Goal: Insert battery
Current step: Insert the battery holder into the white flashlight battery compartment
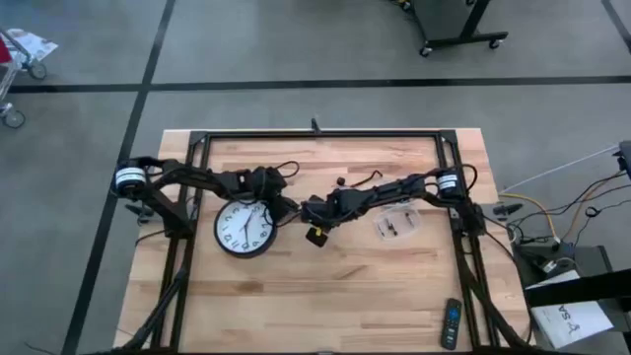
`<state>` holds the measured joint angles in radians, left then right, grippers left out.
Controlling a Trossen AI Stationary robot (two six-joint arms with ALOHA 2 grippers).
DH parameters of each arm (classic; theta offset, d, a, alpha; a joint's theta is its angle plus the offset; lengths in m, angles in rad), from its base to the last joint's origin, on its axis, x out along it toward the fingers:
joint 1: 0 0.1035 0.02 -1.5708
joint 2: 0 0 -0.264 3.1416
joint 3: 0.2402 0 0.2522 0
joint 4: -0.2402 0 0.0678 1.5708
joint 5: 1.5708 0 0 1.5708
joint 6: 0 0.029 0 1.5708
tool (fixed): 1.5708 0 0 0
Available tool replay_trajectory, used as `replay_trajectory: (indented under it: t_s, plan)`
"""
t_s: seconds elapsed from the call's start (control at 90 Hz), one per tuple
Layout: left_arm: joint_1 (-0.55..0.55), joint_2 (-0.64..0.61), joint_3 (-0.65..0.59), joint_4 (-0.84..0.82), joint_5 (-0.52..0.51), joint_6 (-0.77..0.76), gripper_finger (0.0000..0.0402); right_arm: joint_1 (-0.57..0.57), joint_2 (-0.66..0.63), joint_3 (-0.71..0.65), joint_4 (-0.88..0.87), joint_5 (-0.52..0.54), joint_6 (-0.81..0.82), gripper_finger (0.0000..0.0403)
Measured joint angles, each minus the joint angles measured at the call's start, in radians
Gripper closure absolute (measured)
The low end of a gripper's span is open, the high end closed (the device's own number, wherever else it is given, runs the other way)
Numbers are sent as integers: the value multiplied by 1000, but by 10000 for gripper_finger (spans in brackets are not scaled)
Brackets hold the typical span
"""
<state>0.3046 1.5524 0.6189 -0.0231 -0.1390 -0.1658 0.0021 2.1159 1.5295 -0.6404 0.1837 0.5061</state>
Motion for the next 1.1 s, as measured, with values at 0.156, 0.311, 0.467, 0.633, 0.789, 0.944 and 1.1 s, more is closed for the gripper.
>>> replay_trajectory:
  t_s: [0.156, 0.311, 0.467, 0.633, 0.789, 0.944, 1.1]
  plan:
    - [0, 0, 0, 0, 0, 0, 286, 1, 0, 5, 23, -1, -2, 339]
    - [0, 0, 0, 0, 0, 0, 293, 2, 0, 7, 37, -3, -8, 346]
    - [0, 0, 0, -1, 0, 0, 298, 3, 0, 7, 78, -8, -13, 346]
    - [0, 0, -1, 0, 18, -10, 299, -5, 10, 7, 108, 0, -9, 335]
    - [-3, 0, -1, 4, 26, -22, 292, -12, 26, 8, 112, 9, 11, 341]
    - [-14, 0, -2, 22, 58, -27, 285, -11, 28, 8, 129, 1, 9, 342]
    - [-21, 0, -2, 32, 60, -27, 282, -13, 26, 9, 147, 0, 6, 313]
